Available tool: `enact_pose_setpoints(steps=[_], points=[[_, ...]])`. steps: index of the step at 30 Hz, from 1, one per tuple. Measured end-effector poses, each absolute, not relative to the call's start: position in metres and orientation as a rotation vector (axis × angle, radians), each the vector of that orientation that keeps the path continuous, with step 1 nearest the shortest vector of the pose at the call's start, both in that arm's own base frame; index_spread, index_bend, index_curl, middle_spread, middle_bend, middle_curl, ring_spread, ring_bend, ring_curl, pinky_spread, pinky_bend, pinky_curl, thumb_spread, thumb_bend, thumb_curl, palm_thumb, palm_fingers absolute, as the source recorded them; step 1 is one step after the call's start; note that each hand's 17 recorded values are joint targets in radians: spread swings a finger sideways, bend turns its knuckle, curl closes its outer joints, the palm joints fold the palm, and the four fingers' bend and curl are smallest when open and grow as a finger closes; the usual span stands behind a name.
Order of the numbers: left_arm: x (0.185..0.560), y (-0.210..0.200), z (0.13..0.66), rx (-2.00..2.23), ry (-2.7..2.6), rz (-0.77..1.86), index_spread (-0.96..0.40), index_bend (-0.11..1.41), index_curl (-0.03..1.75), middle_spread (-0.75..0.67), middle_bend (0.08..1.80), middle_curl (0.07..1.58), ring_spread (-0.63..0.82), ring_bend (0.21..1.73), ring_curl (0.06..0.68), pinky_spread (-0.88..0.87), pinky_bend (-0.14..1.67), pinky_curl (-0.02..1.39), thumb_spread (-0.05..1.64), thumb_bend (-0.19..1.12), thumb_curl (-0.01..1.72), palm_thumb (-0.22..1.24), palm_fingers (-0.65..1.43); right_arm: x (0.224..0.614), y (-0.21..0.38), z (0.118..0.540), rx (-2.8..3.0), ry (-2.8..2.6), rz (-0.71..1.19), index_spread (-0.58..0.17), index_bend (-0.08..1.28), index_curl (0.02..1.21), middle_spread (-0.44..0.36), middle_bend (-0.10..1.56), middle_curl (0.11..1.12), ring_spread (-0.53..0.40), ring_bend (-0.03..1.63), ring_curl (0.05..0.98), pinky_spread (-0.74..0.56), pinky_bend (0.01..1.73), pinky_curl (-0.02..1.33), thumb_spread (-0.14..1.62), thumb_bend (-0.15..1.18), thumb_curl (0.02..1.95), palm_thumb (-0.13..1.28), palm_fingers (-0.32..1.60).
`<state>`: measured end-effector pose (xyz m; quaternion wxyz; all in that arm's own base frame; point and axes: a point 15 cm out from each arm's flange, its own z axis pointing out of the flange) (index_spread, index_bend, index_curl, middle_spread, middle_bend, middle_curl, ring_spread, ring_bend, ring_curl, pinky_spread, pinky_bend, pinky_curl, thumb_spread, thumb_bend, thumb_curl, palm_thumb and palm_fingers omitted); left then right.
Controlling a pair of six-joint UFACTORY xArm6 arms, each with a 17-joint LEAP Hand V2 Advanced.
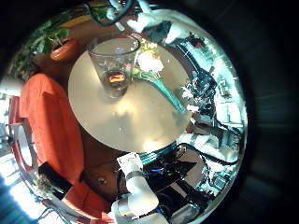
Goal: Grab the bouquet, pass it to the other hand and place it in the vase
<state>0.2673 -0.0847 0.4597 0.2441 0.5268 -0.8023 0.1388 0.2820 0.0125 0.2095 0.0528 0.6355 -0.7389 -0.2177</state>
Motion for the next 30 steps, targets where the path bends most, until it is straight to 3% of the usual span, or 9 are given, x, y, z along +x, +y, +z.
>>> enact_pose_setpoints(steps=[10,23,30], points=[[0.265,-0.088,0.462,1.434,-2.192,0.382,0.16,0.17,0.34,0.35,0.23,0.36,0.51,0.52,0.193,0.47,0.19,0.28,1.11,-0.02,0.35,0.47,0.16,0.271,0.000,0.177,1.919,-2.280,-0.527,-0.174,0.22,0.54,-0.080,0.77,0.65,-0.151,1.10,0.484,-0.02,0.85,0.61,1.07,-0.02,0.43,0.45,0.28],[0.263,-0.090,0.463,1.436,-2.196,0.383,0.17,0.17,0.34,0.35,0.23,0.37,0.51,0.52,0.190,0.47,0.19,0.28,1.11,-0.02,0.34,0.47,0.15,0.298,0.010,0.170,2.014,-2.315,-0.384,-0.179,0.19,0.53,-0.100,0.73,0.65,-0.178,1.11,0.477,-0.05,0.87,0.59,1.06,-0.02,0.41,0.49,0.33],[0.262,-0.091,0.462,1.436,-2.193,0.379,0.17,0.17,0.34,0.36,0.23,0.37,0.51,0.52,0.189,0.47,0.19,0.28,1.11,-0.02,0.35,0.48,0.15,0.273,0.024,0.145,2.015,-2.243,-0.435,-0.193,0.20,0.54,-0.110,0.73,0.66,-0.195,1.11,0.479,-0.08,0.90,0.58,1.05,-0.02,0.42,0.51,0.36]])
